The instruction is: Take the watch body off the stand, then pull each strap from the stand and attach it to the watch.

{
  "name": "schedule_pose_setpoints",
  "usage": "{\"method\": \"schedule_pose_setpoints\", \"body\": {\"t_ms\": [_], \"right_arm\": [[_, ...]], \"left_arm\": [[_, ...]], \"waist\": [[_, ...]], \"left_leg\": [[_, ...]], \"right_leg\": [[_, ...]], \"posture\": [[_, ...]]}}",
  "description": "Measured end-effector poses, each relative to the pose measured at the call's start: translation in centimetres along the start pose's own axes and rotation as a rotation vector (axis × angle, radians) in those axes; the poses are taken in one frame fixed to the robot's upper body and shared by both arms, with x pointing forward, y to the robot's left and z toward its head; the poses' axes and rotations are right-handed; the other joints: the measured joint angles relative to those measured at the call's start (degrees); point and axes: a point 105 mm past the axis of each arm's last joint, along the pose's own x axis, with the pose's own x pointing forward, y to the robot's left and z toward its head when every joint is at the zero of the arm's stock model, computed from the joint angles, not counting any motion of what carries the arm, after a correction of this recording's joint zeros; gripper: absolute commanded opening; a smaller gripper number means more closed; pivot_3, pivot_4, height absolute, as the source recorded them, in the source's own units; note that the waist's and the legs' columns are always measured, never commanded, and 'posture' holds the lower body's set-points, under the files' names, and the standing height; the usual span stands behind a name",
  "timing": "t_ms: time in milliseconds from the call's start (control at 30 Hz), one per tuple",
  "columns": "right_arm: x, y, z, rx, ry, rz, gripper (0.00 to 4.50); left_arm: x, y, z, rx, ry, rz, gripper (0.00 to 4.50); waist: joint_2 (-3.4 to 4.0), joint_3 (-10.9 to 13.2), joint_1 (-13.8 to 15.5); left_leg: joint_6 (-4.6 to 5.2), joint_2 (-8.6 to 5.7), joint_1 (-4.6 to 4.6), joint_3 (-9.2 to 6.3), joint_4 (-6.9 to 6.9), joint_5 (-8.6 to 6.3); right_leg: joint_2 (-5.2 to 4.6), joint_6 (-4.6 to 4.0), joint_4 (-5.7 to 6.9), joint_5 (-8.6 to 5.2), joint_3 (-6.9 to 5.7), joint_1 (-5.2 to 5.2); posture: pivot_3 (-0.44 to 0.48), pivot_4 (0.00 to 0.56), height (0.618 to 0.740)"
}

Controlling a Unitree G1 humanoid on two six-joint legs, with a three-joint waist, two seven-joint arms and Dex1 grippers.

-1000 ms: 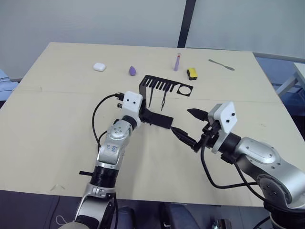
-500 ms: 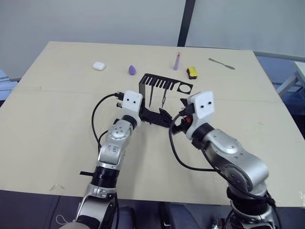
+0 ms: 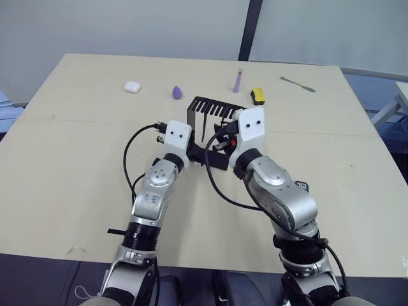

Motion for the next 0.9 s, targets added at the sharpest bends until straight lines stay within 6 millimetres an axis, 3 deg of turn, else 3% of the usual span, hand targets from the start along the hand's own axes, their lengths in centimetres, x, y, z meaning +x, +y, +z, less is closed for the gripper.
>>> {"method": "schedule_pose_setpoints", "body": {"t_ms": [433,633,733,900], "right_arm": [[-1.7,0.5,1.9,-0.202,-0.075,0.063,0.03],[-3.2,0.9,1.3,-0.232,-0.06,0.124,0.03],[-5.0,-0.1,-0.2,-0.207,0.002,0.156,0.0],[-7.0,-1.8,-0.8,-0.138,0.04,0.198,0.0]], "left_arm": [[0.1,0.0,-0.2,-0.004,-0.002,0.001,0.0],[0.2,-0.1,-0.1,-0.003,0.001,-0.005,0.0],[0.1,-0.1,-0.2,0.002,0.014,-0.023,0.9],[-1.4,-0.2,0.6,-0.011,-0.005,-0.12,3.36]], "waist": [[0.0,0.0,0.0],[-0.01,0.0,0.1],[-0.02,0.0,0.2],[-0.02,0.0,-0.4]], "left_leg": [[0.0,0.0,0.01,-0.02,0.03,0.0],[0.02,-0.01,-0.01,-0.03,0.09,-0.01],[0.03,-0.01,-0.01,-0.04,0.1,-0.02],[-0.01,0.01,0.04,-0.03,0.0,0.0]], "right_leg": [[0.01,0.0,0.04,0.0,-0.01,0.0],[0.0,0.0,0.05,0.0,-0.01,0.02],[0.01,0.01,0.04,0.01,-0.02,0.03],[0.04,0.01,0.06,0.0,-0.01,0.03]], "posture": [[0.0,0.15,0.74],[0.0,0.15,0.74],[0.0,0.15,0.74],[0.0,0.15,0.74]]}}
